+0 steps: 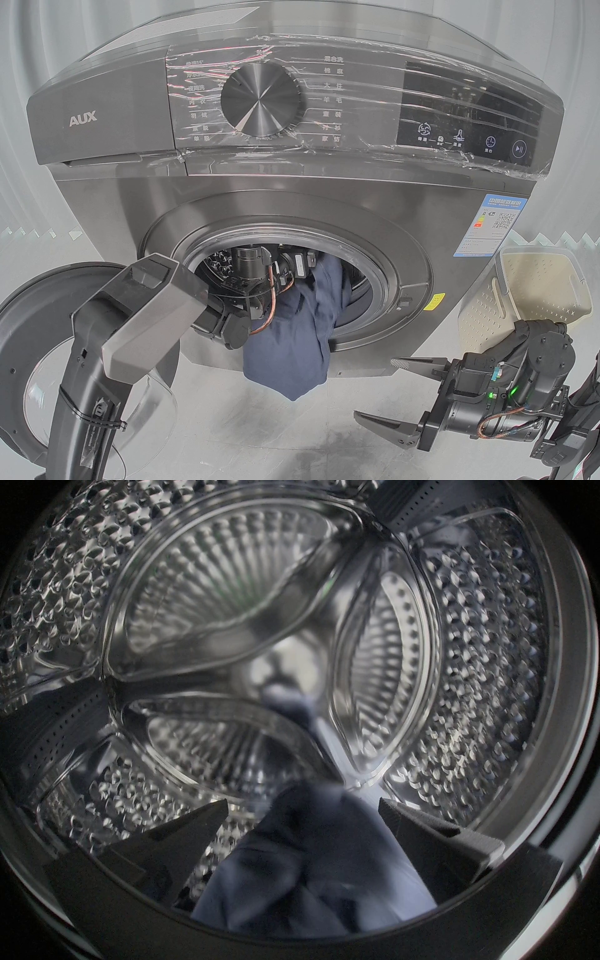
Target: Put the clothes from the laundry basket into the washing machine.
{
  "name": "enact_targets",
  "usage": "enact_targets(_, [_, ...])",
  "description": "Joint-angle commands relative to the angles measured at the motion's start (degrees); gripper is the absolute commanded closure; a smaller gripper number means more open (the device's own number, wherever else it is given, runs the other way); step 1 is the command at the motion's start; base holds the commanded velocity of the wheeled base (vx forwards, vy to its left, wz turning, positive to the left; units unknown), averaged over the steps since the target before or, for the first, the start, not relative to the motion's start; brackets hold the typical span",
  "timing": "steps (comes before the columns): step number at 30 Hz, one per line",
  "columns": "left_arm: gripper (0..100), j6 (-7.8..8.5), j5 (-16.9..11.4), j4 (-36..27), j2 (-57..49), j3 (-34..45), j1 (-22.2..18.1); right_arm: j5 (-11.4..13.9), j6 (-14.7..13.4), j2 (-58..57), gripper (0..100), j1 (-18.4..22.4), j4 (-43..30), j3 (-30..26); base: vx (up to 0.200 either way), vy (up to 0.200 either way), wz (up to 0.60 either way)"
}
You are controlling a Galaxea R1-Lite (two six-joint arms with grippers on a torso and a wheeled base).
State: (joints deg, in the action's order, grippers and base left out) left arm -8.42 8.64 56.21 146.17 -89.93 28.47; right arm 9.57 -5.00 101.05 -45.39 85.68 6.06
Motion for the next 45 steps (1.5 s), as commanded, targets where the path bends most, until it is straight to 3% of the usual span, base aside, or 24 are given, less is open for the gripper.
enact_targets(1, [0, -0.01, -3.7, -4.3, -11.7, 12.8, 1.5, 0.0, 0.1, 0.1, 0, -0.1, 0.2, 0.1, 0.0, 0.0, 0.0])
enact_targets(8, [0, 0.43, -5.5, -5.0, -12.7, 19.0, 2.7, 0.0, 0.1, 0.2, 0, -0.1, 0.2, 0.1, 0.0, 0.0, 0.0])
enact_targets(14, [0, 3.59, -6.3, -4.6, -11.3, 24.6, 3.4, 0.0, 0.1, 0.2, 0, -0.2, 0.1, 0.1, 0.0, 0.0, 0.0])
enact_targets(27, [0, 8.25, -5.7, -3.4, -5.5, 24.0, 2.7, 0.0, 0.0, 0.6, 0, -0.6, 0.2, 0.1, 0.0, 0.0, 0.0])
enact_targets(34, [0, 9.21, -5.5, -2.4, -3.4, 22.5, 2.4, 0.0, 0.0, 0.6, 0, -0.6, 0.3, 0.2, 0.0, 0.0, 0.0])
enact_targets(35, [100, 9.57, -5.6, -2.3, -3.3, 22.2, 2.0, 0.0, 0.0, 0.6, 0, -0.6, 0.3, 0.2, 0.0, 0.0, 0.0])
enact_targets(40, [100, 9.3, -5.7, -2.2, -3.4, 21.2, 1.9, 0.0, 0.0, 0.6, 0, -0.6, 0.4, 0.2, 0.0, 0.0, 0.0])
enact_targets(45, [100, 7.9, -5.6, -0.8, -3.8, 17.9, 1.9, 0.0, 0.0, 0.6, 0, -0.6, 0.4, 0.4, 0.0, 0.0, 0.0])
